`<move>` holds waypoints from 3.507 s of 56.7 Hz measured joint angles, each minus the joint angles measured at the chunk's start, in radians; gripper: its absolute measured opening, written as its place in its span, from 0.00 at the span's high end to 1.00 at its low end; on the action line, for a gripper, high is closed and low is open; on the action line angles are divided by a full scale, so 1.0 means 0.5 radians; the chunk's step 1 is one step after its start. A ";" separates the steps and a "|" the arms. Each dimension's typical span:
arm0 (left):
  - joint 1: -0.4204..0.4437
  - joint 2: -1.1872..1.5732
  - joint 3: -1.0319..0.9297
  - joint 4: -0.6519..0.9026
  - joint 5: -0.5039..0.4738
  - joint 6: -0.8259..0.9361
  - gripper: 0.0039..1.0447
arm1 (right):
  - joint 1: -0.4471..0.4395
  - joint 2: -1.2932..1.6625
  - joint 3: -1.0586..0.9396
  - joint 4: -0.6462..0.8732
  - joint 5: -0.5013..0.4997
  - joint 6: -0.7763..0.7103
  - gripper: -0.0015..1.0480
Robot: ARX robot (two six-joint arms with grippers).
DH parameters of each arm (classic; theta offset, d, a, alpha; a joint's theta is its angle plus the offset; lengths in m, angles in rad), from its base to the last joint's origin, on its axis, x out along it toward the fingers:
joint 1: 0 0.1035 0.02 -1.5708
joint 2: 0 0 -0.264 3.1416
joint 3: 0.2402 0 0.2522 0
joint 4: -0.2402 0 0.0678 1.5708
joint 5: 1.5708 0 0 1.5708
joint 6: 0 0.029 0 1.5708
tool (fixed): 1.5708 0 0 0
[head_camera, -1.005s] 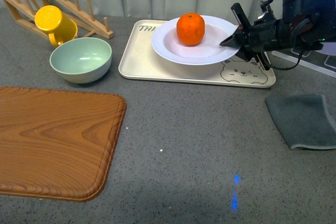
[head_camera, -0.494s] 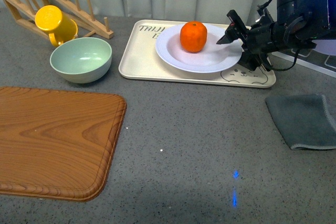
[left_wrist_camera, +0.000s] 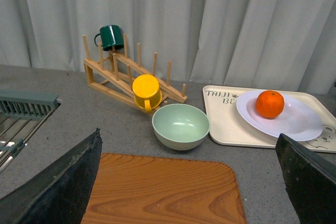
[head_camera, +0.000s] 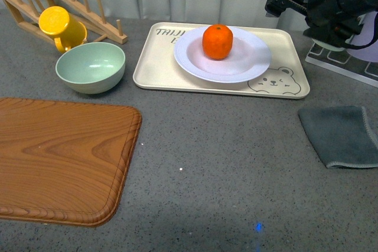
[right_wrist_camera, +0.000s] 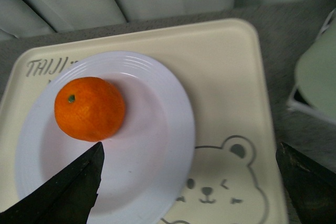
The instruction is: Place orange and plate with both arms
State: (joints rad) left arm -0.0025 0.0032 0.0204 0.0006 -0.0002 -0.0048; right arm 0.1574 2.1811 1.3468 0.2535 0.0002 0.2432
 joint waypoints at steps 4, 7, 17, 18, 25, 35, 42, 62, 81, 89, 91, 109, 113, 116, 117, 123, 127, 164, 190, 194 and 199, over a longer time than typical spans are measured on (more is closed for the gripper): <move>0.000 0.000 0.000 0.000 0.000 0.000 0.06 | 0.037 -0.177 -0.271 0.201 0.194 -0.221 0.09; 0.000 0.000 0.000 0.000 -0.001 0.000 0.06 | 0.059 -0.317 -0.486 0.353 0.298 -0.380 0.09; -0.001 0.000 0.000 0.000 -0.001 0.000 0.06 | 0.059 -0.803 -1.174 0.674 0.467 -0.636 0.09; -0.001 0.000 0.000 0.000 -0.001 0.000 0.06 | 0.055 -0.834 -1.215 0.685 0.472 -0.650 0.09; 0.000 0.000 0.000 0.000 0.000 0.000 0.06 | 0.011 -1.202 -1.661 0.737 0.528 -0.695 0.09; 0.000 0.000 0.000 0.000 -0.001 0.000 0.06 | 0.010 -1.724 -2.090 0.552 0.590 -0.633 0.09; 0.000 0.000 0.000 0.000 -0.001 0.000 0.06 | 0.076 -2.083 -2.291 0.449 0.669 -0.529 0.09; -0.001 0.000 0.000 0.000 -0.001 0.000 0.06 | 0.191 -2.236 -2.621 0.888 0.605 -0.446 0.15; 0.001 -0.003 0.000 -0.002 -0.004 0.001 0.06 | -0.053 -2.778 -2.705 1.151 0.249 -0.478 0.75; 0.001 -0.003 0.000 -0.002 -0.004 0.001 0.06 | -0.186 -3.081 -2.704 0.837 0.066 -0.478 0.97; 0.001 -0.003 0.000 -0.002 -0.004 0.001 0.06 | -0.250 -3.165 -2.703 0.756 0.020 -0.483 0.99; 0.001 -0.003 0.000 -0.002 -0.005 0.001 0.06 | -0.310 -3.678 -2.686 0.183 0.002 -0.484 0.99; 0.001 -0.003 0.000 -0.002 -0.005 0.001 0.06 | -0.310 -3.730 -2.686 0.129 0.002 -0.484 0.99; 0.001 -0.003 0.000 -0.002 -0.005 0.001 0.06 | -0.310 -3.765 -2.686 0.096 0.002 -0.484 0.99; 0.001 -0.003 0.000 -0.002 -0.005 0.001 0.06 | -0.310 -3.779 -2.686 0.082 0.001 -0.484 0.99; 0.001 -0.003 0.000 -0.002 -0.005 0.001 0.06 | -0.310 -3.845 -2.686 0.019 0.001 -0.484 0.99; 0.001 -0.003 0.000 -0.002 -0.005 0.001 0.06 | -0.310 -3.886 -2.686 -0.022 0.002 -0.484 0.99; 0.001 -0.004 0.000 -0.002 -0.005 0.001 0.06 | -0.310 -4.354 -2.683 -0.503 -0.003 -0.486 0.78; 0.001 -0.004 0.000 -0.002 -0.004 0.001 0.06 | -0.310 -4.354 -2.683 -0.504 -0.003 -0.485 0.09; 0.001 -0.004 0.000 -0.002 -0.004 0.001 0.06 | -0.310 -4.354 -2.683 -0.504 -0.003 -0.485 0.09; 0.001 -0.004 0.000 -0.002 -0.004 0.001 0.06 | -0.310 -4.354 -2.683 -0.504 -0.003 -0.485 0.09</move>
State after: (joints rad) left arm -0.0021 0.0013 0.0204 -0.0002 -0.0021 -0.0044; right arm 0.0025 0.0040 0.0055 0.0017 -0.0013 0.0006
